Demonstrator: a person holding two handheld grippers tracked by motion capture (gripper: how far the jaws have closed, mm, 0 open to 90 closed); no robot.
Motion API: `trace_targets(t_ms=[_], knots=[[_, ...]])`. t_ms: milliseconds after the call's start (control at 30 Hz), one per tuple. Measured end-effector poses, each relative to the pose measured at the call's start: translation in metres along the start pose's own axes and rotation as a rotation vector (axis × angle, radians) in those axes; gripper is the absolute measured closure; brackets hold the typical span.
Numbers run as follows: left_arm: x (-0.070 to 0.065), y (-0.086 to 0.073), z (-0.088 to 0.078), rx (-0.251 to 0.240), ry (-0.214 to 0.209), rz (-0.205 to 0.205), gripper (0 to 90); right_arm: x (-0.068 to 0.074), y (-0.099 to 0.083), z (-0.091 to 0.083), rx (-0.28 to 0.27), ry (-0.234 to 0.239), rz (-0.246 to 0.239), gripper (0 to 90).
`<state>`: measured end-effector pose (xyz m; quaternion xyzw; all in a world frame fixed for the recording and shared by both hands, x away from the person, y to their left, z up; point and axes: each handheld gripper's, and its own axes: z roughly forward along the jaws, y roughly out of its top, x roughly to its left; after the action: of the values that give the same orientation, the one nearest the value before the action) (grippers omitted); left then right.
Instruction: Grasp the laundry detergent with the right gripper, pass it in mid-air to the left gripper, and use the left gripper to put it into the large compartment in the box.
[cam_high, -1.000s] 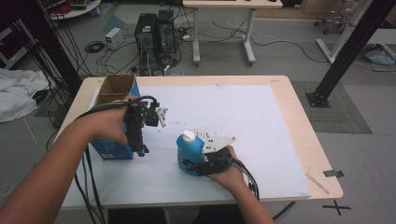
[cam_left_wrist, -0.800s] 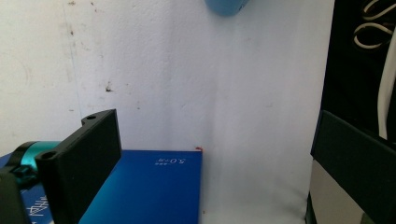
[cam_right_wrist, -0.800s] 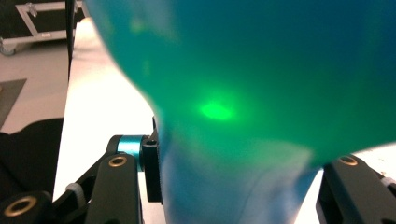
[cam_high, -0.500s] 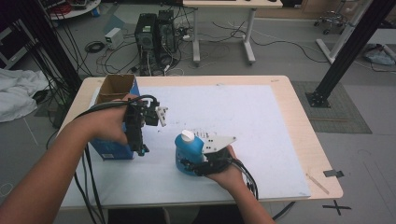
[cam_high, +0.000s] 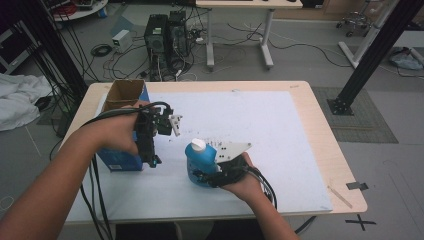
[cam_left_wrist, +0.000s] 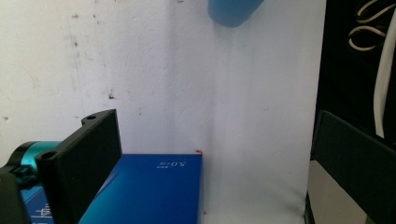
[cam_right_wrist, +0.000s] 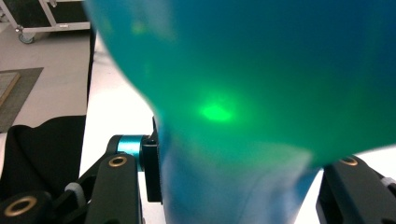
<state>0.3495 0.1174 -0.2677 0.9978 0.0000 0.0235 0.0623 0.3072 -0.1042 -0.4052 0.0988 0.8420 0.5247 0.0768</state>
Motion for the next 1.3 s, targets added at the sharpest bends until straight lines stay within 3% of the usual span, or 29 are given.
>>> trace_targets(t_ms=[333, 567, 1300], knots=[[-0.007, 0.017, -0.012, -0.029, -0.004, 0.052, 1.8, 0.000, 0.002, 0.002, 0.002, 0.018, -0.008, 45.7], [-0.014, 0.039, -0.020, -0.033, -0.002, 0.113, 1.8, 0.001, 0.007, 0.001, -0.004, 0.035, -0.014, 45.7], [-0.024, 0.067, -0.015, -0.019, -0.021, 0.189, 1.8, 0.001, 0.015, 0.005, 0.006, 0.088, -0.041, 45.9]])
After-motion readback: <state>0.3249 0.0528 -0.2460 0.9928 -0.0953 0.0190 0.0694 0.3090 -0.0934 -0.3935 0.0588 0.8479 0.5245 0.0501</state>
